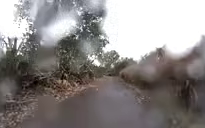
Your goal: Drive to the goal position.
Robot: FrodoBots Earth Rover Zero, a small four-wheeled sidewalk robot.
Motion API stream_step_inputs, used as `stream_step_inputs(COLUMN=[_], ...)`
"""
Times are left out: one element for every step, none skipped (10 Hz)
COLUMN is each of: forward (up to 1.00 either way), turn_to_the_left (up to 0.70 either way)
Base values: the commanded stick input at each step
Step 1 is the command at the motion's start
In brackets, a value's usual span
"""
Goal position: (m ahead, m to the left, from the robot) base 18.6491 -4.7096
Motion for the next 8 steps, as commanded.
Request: stream_step_inputs(forward=[0.85, 0.85, 0.85, 0.85, 0.85, 0.85, 0.85, 0.85], turn_to_the_left=[0.0, 0.0, 0.0, -0.04, -0.28, -0.34, 0.0, 0.0])
